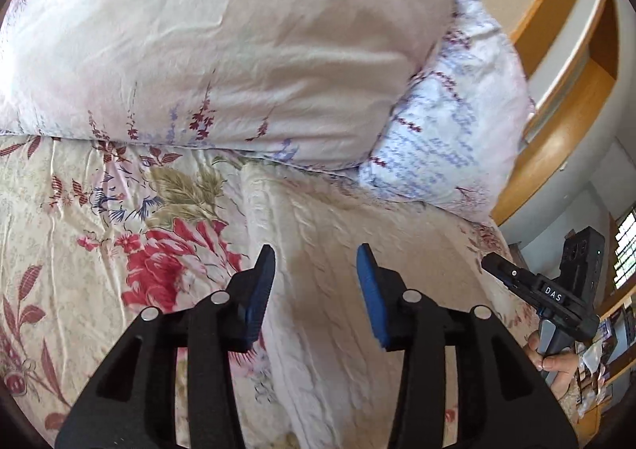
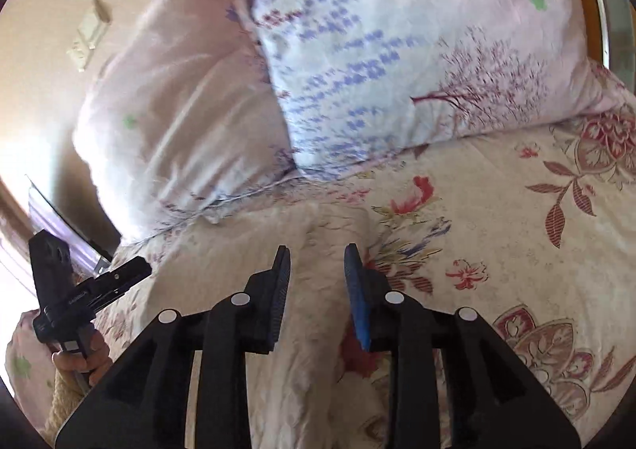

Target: Fold small clothes

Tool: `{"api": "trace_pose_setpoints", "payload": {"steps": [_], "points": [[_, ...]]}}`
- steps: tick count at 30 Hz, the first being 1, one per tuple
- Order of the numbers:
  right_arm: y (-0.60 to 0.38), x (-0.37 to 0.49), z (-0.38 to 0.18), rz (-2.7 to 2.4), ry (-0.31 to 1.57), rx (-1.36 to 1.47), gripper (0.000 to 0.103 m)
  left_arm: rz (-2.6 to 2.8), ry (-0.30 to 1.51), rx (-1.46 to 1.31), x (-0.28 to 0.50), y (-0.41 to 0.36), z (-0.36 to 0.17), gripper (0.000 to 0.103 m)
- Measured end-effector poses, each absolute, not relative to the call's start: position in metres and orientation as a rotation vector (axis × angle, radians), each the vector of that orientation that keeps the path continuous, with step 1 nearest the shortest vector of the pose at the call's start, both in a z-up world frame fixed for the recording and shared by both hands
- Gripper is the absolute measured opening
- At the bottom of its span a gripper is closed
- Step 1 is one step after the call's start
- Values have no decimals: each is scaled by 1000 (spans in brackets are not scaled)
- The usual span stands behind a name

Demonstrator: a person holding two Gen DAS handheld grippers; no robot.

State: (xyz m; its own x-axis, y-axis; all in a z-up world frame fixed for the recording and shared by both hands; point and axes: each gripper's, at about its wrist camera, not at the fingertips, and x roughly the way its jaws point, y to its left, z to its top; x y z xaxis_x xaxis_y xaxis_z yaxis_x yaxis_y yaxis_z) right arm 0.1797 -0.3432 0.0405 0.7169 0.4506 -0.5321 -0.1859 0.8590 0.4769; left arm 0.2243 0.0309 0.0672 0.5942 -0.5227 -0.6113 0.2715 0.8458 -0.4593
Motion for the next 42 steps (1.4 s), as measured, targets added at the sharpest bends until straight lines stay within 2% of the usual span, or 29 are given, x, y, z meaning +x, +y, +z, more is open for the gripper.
{"api": "trace_pose_setpoints", "payload": {"steps": [3, 6, 7, 9, 12, 15, 17, 18, 20, 21, 22, 27, 29, 42], "points": [[-318, 151, 49, 490, 671, 345, 30, -534, 768, -285, 185, 17, 76, 56], [-297, 142, 39, 527, 723, 317, 31, -587, 786, -217, 160, -7, 70, 58], [-293, 143, 33, 511, 755, 313, 35, -584, 788, -191, 156, -15, 64, 58], [-292, 145, 14, 433, 820, 277, 36, -546, 834, -128, 156, -28, 50, 58], [-298, 141, 4, 419, 789, 328, 36, -503, 851, -80, 158, -37, 34, 58], [-300, 134, 2, 395, 763, 376, 36, -504, 829, -48, 157, -43, 32, 67], [-300, 127, 8, 374, 752, 375, 36, -499, 818, -53, 150, -40, 35, 67], [-300, 121, 12, 354, 738, 371, 38, -503, 815, -68, 145, -36, 37, 72], [-301, 103, 22, 316, 684, 339, 64, -484, 799, -84, 132, -26, 41, 83], [-302, 95, 27, 290, 656, 321, 87, -455, 784, -76, 124, -21, 43, 87], [-304, 87, 31, 257, 622, 297, 94, -423, 770, -65, 118, -17, 43, 89], [-307, 65, 33, 198, 588, 248, 97, -321, 769, -84, 98, 3, 35, 97], [-303, 62, 29, 127, 616, 217, 102, -303, 792, -101, 96, 8, 29, 98], [-258, 61, 5, 130, 736, 73, 102, -198, 879, 6, 93, -8, 5, 101]]}}
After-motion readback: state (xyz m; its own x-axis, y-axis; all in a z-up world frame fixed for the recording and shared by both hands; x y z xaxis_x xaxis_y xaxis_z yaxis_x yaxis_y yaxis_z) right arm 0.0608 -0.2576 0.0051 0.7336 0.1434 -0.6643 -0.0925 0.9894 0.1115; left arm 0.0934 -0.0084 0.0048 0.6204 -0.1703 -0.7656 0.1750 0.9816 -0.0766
